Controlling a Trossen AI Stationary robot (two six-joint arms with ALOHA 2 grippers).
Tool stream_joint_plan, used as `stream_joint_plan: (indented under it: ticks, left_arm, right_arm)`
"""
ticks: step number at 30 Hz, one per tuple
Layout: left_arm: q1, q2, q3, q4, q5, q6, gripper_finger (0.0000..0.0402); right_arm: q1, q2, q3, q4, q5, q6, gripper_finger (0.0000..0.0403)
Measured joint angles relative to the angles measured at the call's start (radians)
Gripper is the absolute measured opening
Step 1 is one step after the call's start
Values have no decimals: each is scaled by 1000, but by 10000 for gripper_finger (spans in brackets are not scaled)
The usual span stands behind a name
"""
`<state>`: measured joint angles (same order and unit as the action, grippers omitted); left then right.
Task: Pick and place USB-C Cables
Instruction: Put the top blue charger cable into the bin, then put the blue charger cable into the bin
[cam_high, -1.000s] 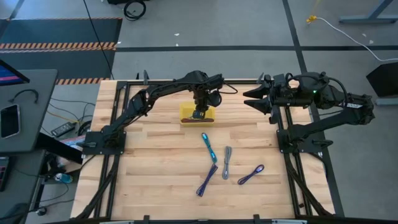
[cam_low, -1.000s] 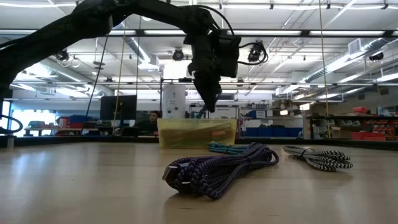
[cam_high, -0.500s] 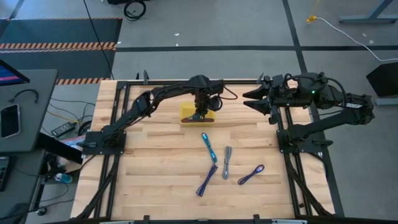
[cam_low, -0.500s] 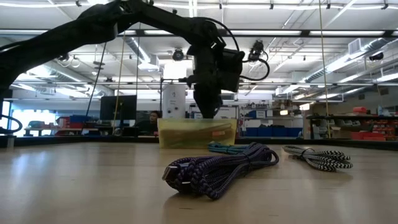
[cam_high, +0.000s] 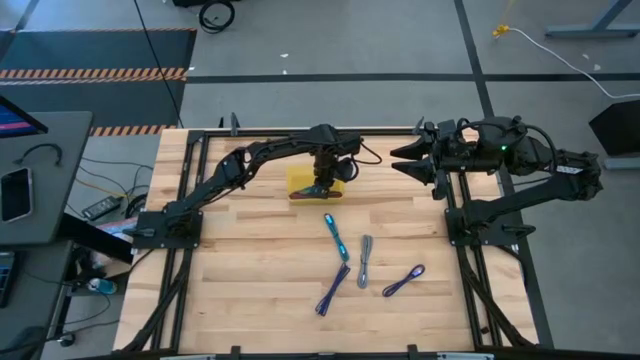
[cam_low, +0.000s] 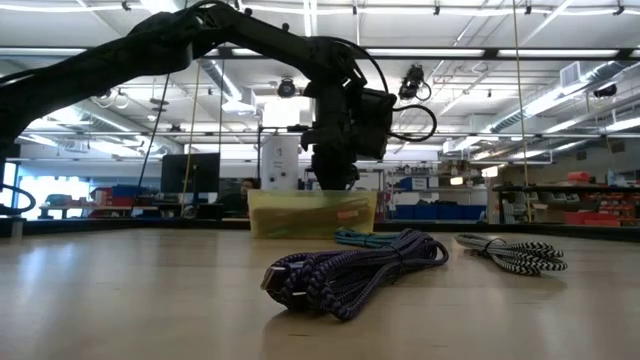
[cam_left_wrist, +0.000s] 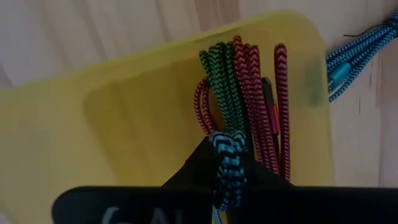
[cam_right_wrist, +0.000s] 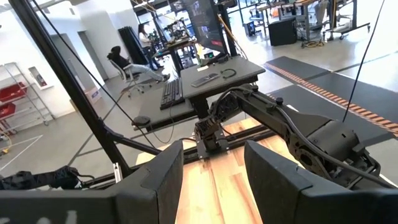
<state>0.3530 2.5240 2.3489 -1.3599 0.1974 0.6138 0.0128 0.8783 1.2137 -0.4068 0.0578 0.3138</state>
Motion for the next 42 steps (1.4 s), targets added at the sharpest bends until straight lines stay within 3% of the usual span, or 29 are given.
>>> stream_joint_plan:
  ticks: [4, 11, 28, 42]
  left_arm:
    - [3, 0, 0, 5, 1, -18, 17]
    - [-1, 0, 0, 16, 1, -26, 75]
    - [-8, 0, 0, 49, 0, -76, 74]
    - [11, -2, 2, 39, -17, -112, 153]
  right_arm:
    - [0, 0, 0, 0, 0, 0, 176]
    - [0, 0, 0, 0, 0, 0, 176]
    - [0, 0, 0, 0, 0, -2, 176]
    - [0, 0, 0, -2, 0, -2, 176]
